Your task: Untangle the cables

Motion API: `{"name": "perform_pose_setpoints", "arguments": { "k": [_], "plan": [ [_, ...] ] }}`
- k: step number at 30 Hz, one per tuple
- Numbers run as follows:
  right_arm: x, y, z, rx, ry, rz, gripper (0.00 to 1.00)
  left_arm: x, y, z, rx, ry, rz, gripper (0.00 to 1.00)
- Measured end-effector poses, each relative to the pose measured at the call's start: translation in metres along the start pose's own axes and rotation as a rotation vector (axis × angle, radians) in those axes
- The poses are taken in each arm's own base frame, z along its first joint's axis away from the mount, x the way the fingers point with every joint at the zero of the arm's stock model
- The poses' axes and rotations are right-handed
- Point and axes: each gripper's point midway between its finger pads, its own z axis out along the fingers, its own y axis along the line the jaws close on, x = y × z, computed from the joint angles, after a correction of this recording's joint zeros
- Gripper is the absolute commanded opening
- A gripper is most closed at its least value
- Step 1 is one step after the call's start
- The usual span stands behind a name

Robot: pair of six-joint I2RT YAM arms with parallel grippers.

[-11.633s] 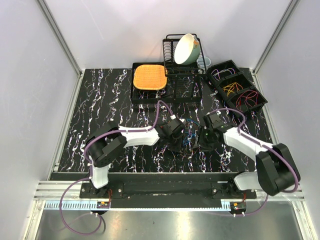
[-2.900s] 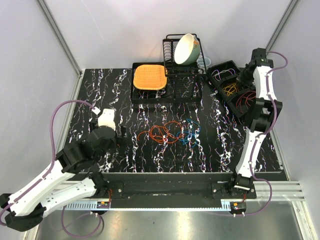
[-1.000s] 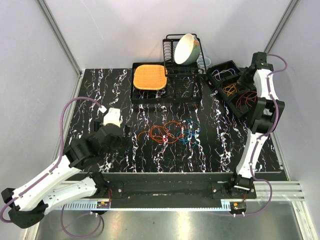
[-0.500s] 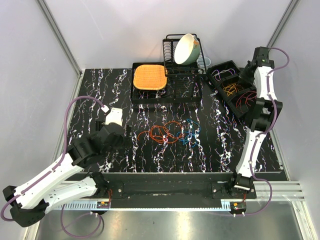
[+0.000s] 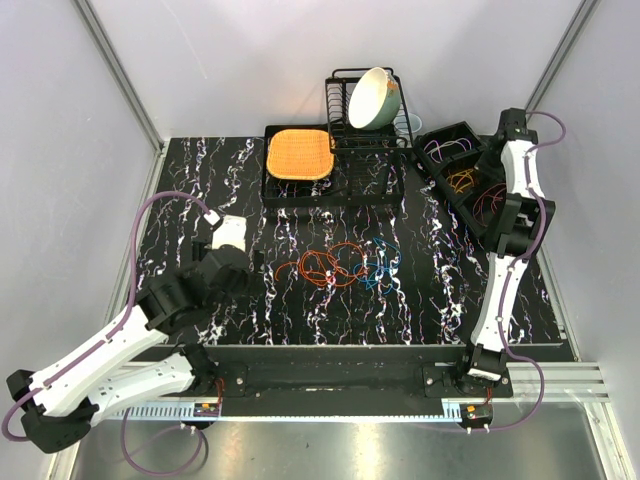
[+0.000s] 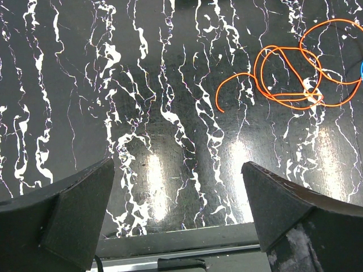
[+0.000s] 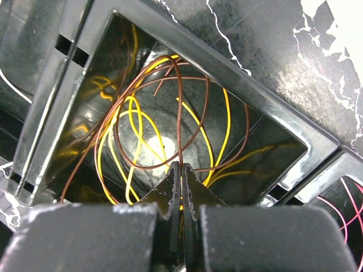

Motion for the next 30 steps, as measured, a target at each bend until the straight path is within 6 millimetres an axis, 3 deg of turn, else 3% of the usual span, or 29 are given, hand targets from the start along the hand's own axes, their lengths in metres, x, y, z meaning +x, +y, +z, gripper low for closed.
{"name": "perform_pose_setpoints", "arguments": {
  "k": [3, 5, 9, 13, 22, 26, 30],
  "plan": [
    [-0.002, 0.001, -0.001, -0.002, -0.005, 0.001, 0.13, 0.0, 0.0, 0.0, 0.0, 0.001, 0.001, 0.99],
    [-0.002, 0.001, -0.002, -0.002, -0.005, 0.002, 0.31, 0.0, 0.0, 0.0, -0.001, 0.001, 0.0, 0.99],
    [-0.006, 0.002, -0.012, -0.009, -0.016, 0.008, 0.52, 0.0, 0.0, 0.0, -0.001, 0.001, 0.0, 0.99],
    [-0.018, 0.006, -0.039, -0.022, -0.052, 0.012, 0.56, 0.0, 0.0, 0.0, -0.001, 0.001, 0.0, 0.99],
    [-0.041, 0.015, -0.139, -0.085, -0.172, 0.03, 0.6, 0.003, -0.002, 0.005, -0.012, 0.022, 0.015, 0.99],
    [-0.029, 0.02, -0.173, -0.124, -0.188, 0.037, 0.62, 0.013, -0.007, 0.02, -0.052, 0.093, 0.046, 0.98],
    [0.006, 0.034, -0.199, -0.193, -0.173, 0.032, 0.63, 0.024, -0.025, 0.041, -0.063, 0.182, 0.063, 0.95]
  ]
}}
